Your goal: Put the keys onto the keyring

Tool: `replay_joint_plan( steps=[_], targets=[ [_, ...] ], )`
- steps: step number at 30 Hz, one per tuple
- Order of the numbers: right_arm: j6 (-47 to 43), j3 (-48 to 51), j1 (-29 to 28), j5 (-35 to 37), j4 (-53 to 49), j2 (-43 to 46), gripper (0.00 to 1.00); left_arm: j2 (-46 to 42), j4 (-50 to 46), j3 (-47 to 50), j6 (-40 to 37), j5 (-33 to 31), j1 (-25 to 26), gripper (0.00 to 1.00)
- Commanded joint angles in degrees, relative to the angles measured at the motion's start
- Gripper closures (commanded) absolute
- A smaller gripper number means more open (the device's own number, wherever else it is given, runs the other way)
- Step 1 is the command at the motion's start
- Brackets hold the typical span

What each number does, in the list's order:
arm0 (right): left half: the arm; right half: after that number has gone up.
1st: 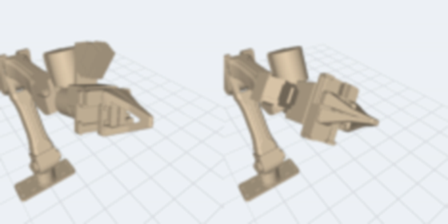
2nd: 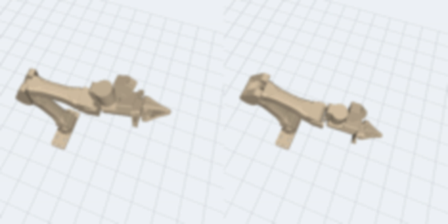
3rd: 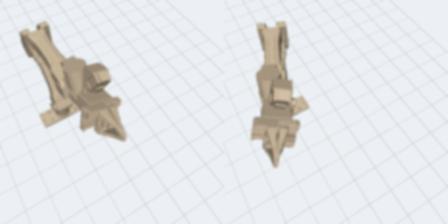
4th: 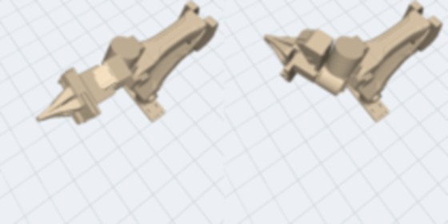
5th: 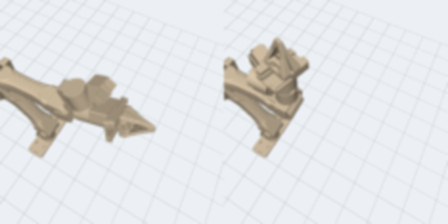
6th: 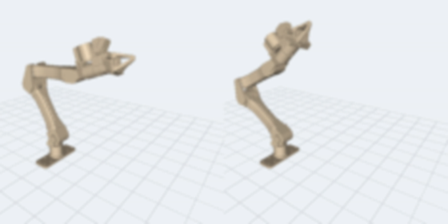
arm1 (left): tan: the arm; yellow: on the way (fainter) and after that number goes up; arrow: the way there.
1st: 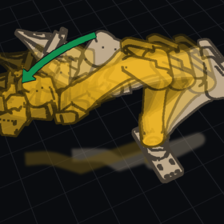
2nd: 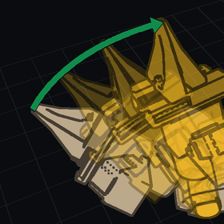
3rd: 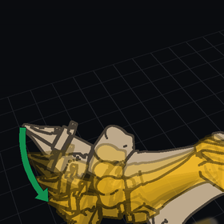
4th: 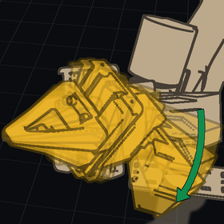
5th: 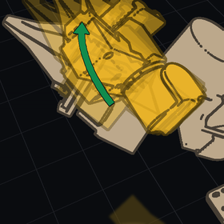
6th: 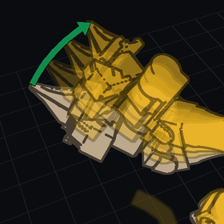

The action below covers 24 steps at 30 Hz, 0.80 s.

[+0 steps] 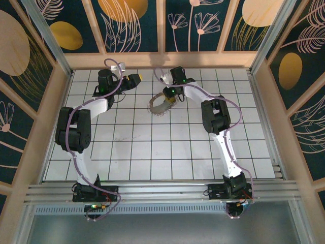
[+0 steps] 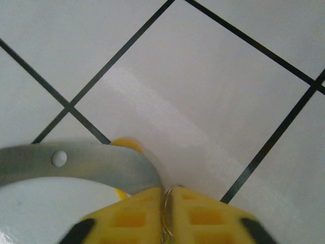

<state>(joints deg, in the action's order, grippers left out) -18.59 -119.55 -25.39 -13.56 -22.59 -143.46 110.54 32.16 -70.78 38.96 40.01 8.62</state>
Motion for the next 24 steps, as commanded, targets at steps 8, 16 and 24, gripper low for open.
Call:
replay_joint_plan(
  steps=[8, 16, 24],
  targets=[
    [2.80, -0.76, 0.44, -6.10, -1.66, 2.52, 1.00, 0.85, 3.35, -1.50, 1.12, 1.22, -0.36, 0.46],
    [7.28, 5.61, 1.52, -10.94, 4.04, 10.46, 1.00, 0.29, 3.08, -1.55, 1.12, 1.87, -0.36, 0.46],
    [9.19, 13.52, 1.54, -11.45, 9.44, 17.52, 1.00, -0.28, 3.09, -1.48, 1.54, 2.79, -0.38, 0.46]
  ],
)
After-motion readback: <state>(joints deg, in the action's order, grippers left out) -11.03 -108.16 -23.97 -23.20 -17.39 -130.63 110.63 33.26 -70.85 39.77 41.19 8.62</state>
